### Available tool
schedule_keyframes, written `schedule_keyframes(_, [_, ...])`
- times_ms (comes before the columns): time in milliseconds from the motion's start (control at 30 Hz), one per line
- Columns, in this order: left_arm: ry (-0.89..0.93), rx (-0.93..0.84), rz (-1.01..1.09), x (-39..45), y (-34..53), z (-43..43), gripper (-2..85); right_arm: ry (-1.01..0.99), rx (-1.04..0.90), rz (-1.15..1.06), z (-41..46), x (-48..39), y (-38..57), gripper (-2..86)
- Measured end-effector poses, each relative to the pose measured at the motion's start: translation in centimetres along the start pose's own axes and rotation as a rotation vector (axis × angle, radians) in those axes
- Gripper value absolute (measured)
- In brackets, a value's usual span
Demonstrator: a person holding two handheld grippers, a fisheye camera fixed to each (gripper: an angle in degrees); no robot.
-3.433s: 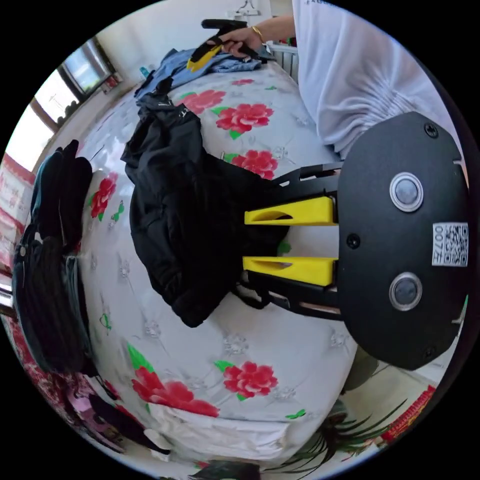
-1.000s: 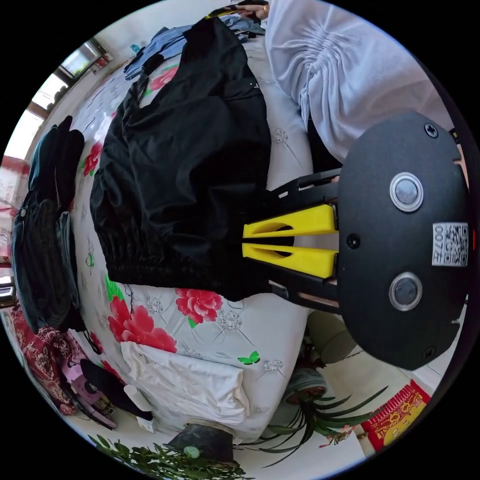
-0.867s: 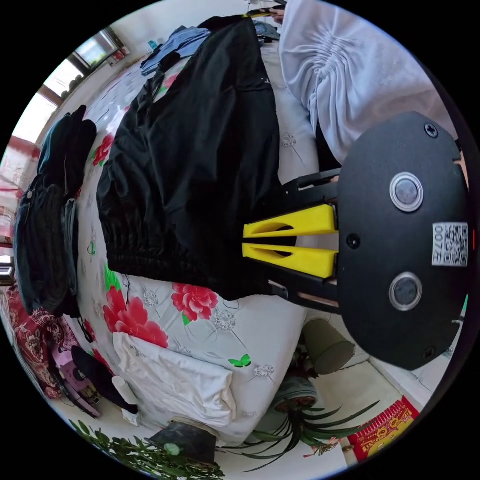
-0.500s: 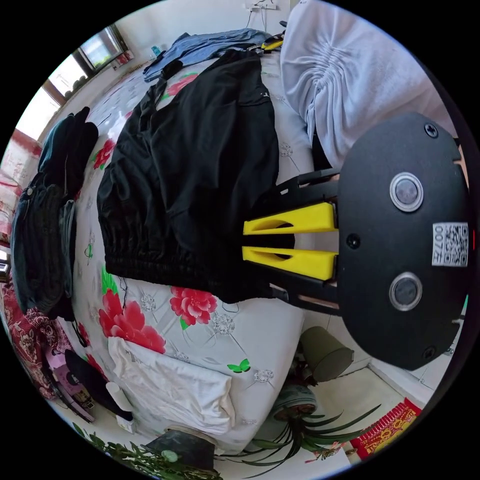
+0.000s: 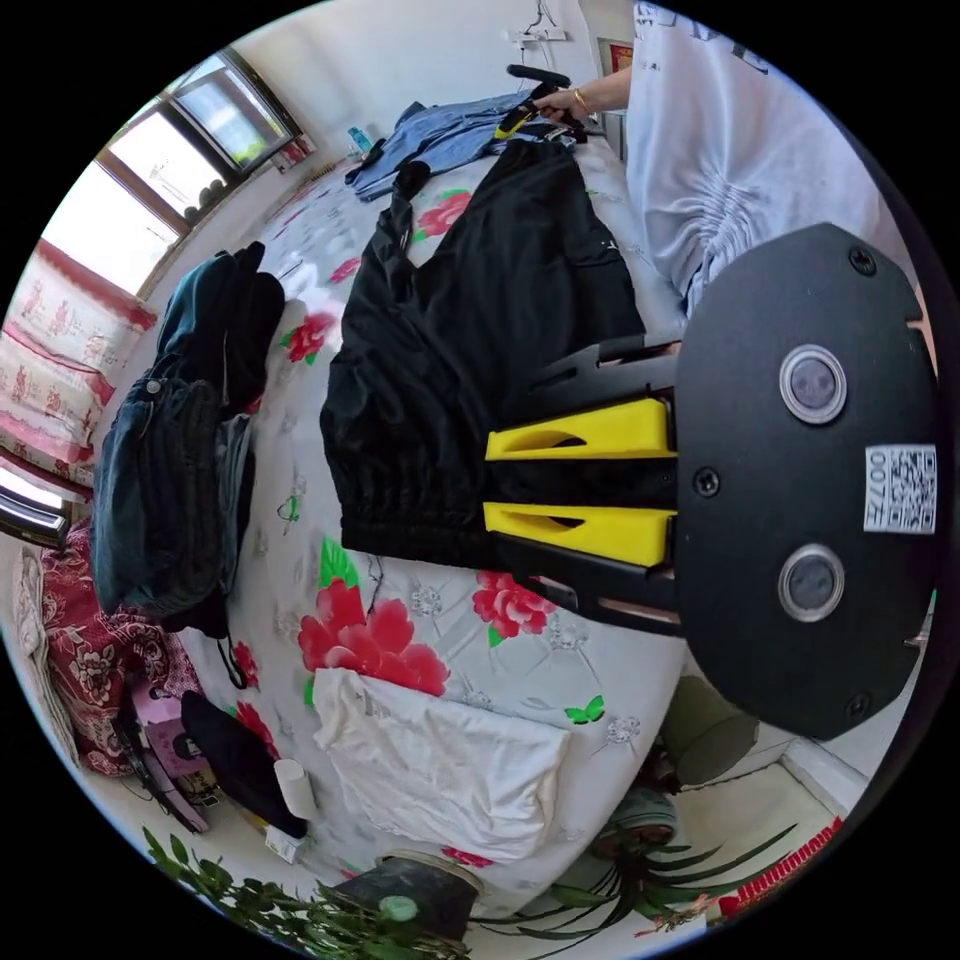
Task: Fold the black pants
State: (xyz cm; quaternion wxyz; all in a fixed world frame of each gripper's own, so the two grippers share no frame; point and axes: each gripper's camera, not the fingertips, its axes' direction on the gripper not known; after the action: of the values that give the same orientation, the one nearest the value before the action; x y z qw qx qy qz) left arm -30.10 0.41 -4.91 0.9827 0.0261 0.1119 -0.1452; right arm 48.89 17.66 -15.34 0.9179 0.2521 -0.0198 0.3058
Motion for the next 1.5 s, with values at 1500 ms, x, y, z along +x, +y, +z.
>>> schedule_keyframes(1500, [-0.093, 0.032, 0.002, -3.0, -10.6, 2.1, -1.0, -0.083, -0.059, 0.046, 16.0, -2.7, -17.5, 8.5])
